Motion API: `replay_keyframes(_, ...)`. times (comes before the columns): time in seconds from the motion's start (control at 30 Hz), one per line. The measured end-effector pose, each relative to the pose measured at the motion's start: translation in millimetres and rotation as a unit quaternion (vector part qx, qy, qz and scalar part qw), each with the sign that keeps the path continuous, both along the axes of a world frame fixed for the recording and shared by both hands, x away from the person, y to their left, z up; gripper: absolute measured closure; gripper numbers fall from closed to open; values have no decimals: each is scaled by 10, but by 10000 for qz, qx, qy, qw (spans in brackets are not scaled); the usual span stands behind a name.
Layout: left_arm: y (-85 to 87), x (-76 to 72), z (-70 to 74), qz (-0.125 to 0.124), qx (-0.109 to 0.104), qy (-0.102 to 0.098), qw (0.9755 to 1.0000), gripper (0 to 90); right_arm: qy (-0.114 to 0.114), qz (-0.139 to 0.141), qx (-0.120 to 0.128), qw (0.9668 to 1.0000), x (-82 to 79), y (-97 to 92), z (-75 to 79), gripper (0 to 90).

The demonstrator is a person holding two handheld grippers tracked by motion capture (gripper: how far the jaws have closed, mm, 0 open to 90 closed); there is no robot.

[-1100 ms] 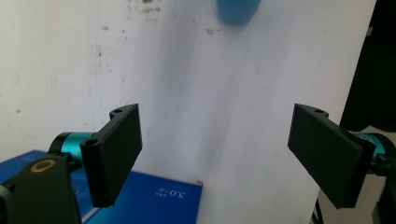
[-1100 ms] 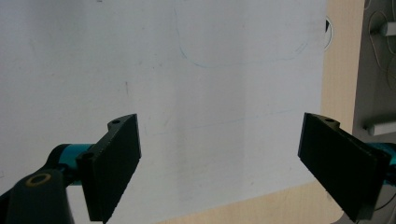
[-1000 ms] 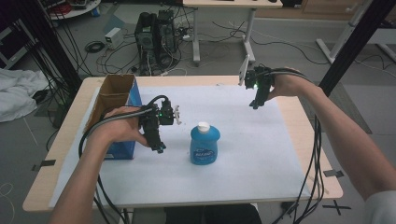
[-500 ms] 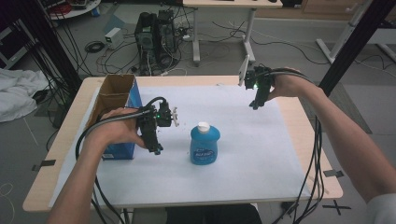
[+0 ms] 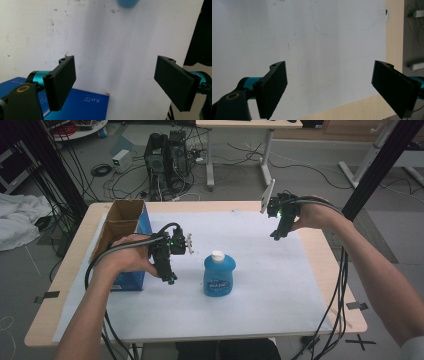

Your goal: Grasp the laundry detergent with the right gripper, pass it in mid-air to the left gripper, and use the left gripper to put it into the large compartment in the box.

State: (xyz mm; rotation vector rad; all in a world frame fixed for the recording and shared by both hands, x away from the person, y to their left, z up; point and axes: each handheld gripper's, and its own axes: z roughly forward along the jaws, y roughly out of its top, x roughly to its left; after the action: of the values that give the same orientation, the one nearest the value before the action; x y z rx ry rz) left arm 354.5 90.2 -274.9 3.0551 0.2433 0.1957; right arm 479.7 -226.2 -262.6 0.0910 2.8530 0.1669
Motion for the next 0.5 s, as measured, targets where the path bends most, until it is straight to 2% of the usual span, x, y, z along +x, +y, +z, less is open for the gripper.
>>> replay_keyframes(0.03,-4,1,-6,-18,6,12,10000,178,35,-134,119,9998,-39,-10,-13,123)
replay_keyframes(0.07,-6,3,-12,-38,2,31,10000,178,45,48,45,10000,-46,-39,-1,123)
replay_keyframes(0.1,-8,0,-21,-28,-4,32,10000,178,59,-156,219,9996,-90,-40,-23,123)
replay_keyframes(0.23,-8,-10,-48,-51,-18,58,10000,178,32,-172,414,9990,-217,-82,-60,123)
replay_keyframes(0.27,-6,-21,-65,-1,-99,81,9999,178,62,-133,440,9989,-244,-88,-60,123)
replay_keyframes(0.3,-5,-24,-73,-5,-102,97,9999,178,86,-146,567,9982,-284,-94,-85,123)
replay_keyframes(0.5,6,-46,-104,7,-110,113,9999,178,212,-41,725,9971,-450,-58,-148,123)
